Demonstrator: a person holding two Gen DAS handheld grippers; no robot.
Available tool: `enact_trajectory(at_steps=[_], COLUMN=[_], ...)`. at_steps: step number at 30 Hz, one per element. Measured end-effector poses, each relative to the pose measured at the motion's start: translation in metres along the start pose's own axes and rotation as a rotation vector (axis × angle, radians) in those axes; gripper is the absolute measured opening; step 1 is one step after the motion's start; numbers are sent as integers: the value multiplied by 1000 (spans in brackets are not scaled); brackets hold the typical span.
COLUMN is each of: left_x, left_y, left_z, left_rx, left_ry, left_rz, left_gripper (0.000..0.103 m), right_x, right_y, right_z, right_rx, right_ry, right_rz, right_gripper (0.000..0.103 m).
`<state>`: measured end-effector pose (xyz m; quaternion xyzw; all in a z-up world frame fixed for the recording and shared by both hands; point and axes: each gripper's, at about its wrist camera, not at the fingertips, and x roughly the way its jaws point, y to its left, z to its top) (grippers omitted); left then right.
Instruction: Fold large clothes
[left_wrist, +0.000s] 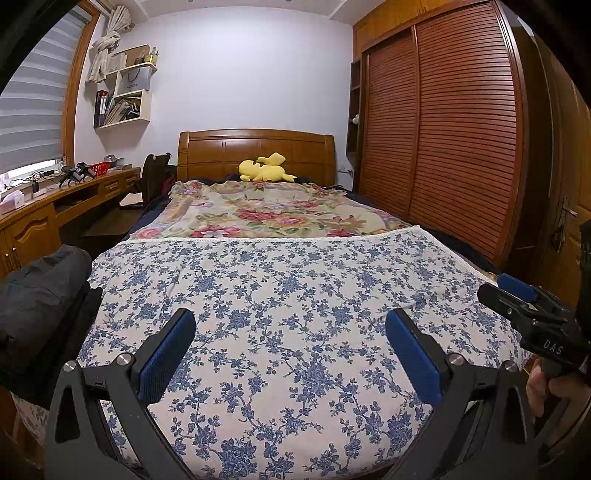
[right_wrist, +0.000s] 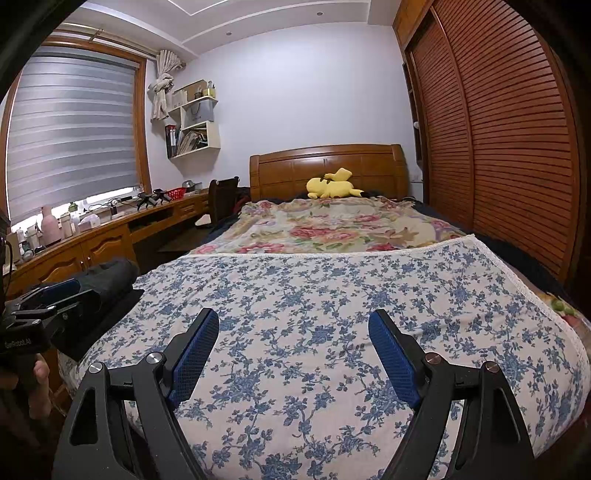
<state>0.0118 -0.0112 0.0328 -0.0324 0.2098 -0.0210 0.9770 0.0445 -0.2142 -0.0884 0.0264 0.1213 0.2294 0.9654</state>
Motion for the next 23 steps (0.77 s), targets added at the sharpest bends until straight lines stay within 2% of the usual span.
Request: enact_trajectory(at_steps=[23], left_x=[-1], left_y=[2], left_z=[1], left_rx=[-3], left_ry=[-3], left_rz=[-4], left_gripper=[103], right_x=[-1], right_y=[-2], right_z=[1], right_rx=[-6], right_ry=[-7], right_rz=[2], right_gripper=[84])
